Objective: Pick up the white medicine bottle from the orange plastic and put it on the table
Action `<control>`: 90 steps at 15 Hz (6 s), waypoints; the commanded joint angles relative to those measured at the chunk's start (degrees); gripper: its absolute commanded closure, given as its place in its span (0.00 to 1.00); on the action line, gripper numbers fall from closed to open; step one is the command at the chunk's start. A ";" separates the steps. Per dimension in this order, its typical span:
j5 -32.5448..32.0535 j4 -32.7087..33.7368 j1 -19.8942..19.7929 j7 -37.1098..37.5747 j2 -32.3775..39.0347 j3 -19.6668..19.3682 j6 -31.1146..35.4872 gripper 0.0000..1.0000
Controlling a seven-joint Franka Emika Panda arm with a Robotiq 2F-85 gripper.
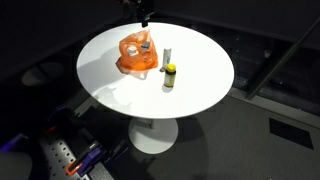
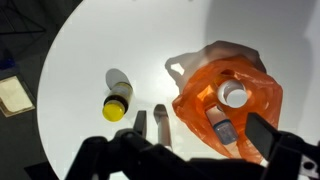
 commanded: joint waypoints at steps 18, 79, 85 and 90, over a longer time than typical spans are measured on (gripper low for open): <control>1.07 16.40 3.66 -1.22 29.28 4.69 10.30 0.00; -8.61 15.54 11.48 -4.31 28.60 7.74 4.15 0.81; -9.74 15.42 12.06 -3.27 30.99 7.10 11.47 0.81; -8.38 14.47 11.23 -3.41 28.07 7.13 9.33 0.16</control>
